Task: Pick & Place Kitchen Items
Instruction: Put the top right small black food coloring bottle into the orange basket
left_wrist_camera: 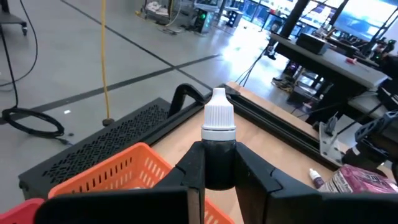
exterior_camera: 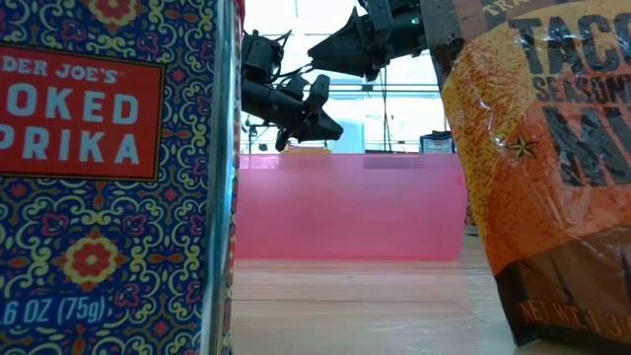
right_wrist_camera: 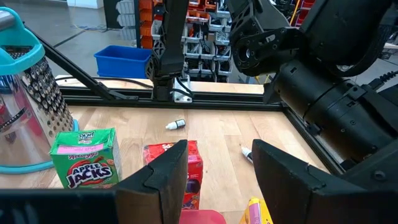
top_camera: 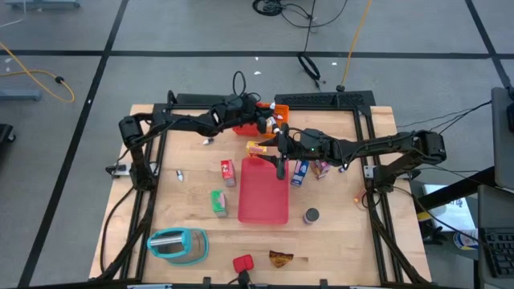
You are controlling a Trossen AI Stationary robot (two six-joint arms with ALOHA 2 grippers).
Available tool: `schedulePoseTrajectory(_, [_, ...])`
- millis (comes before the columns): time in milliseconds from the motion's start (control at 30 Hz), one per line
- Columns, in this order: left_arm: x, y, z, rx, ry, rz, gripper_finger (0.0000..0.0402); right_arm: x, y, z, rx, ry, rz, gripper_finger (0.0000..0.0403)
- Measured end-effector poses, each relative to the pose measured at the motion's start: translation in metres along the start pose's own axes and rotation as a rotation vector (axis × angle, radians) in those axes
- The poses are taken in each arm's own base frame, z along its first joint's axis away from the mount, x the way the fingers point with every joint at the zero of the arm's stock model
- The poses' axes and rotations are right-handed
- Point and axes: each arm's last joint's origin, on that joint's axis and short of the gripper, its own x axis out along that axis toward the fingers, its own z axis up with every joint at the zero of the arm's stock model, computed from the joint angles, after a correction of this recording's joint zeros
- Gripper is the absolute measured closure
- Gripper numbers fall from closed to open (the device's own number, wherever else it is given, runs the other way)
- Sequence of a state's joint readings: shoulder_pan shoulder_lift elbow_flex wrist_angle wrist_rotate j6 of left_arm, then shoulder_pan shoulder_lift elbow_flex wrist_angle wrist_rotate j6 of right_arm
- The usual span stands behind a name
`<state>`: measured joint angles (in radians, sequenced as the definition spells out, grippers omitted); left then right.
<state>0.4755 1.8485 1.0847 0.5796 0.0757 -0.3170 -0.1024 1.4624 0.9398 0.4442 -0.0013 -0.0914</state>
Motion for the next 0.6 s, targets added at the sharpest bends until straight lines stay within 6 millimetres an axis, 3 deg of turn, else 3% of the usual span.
schedulePoseTrajectory(233, [0.0002,-0.0041,0.0001,0.005,-0.01,-0.014,0.0347,0.0,0.0,0.0,0.0,0.0,0.0,0.0232])
schedulePoseTrajectory(600, [0.0003,-0.0033,-0.0012,0.029,-0.013,0.046,0.0287,0.0,0.0,-0.0001,0.0,0.001,0.0,0.0232])
